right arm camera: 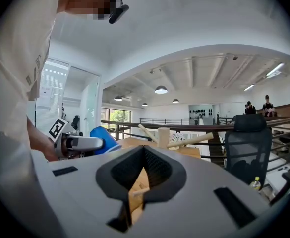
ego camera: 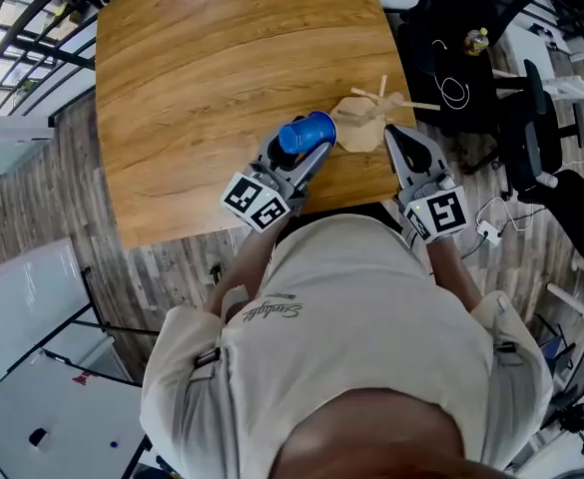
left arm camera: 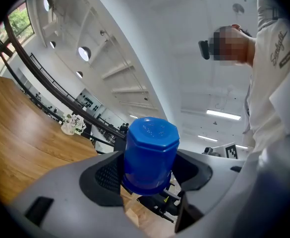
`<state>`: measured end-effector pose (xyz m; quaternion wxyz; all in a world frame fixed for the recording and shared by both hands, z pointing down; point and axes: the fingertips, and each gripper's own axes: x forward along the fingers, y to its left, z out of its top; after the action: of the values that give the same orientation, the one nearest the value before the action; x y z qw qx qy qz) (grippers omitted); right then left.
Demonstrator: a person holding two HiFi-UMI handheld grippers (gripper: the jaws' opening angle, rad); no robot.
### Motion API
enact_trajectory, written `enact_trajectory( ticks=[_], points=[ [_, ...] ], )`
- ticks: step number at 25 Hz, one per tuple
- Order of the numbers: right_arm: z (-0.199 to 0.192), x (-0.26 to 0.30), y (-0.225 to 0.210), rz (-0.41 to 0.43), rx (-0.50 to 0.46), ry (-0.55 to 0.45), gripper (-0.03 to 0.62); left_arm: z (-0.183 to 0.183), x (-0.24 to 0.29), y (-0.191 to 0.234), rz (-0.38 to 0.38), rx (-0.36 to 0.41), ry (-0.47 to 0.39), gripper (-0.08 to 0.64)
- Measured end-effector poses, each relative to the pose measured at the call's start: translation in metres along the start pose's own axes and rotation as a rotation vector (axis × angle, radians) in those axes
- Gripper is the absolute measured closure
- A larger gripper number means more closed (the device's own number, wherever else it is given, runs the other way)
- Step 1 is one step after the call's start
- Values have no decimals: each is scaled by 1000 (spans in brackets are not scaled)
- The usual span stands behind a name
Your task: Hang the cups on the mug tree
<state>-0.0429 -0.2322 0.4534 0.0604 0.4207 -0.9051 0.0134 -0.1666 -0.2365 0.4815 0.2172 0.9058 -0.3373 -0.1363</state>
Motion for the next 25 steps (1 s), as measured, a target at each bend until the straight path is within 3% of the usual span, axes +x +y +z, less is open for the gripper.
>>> enact_trajectory(
  ticks=[10,18,25],
  points=[
    [10,-7,-15,73,-13,-25,597,-3,16,-5,68,3,55,267],
    [-6,-19,-21,110,12,-14,597,-19,29,12,113,-50,80,266],
    [-18,-22,-24,88,43,5,597,-46,32,30,133,-23,143,267]
  ],
)
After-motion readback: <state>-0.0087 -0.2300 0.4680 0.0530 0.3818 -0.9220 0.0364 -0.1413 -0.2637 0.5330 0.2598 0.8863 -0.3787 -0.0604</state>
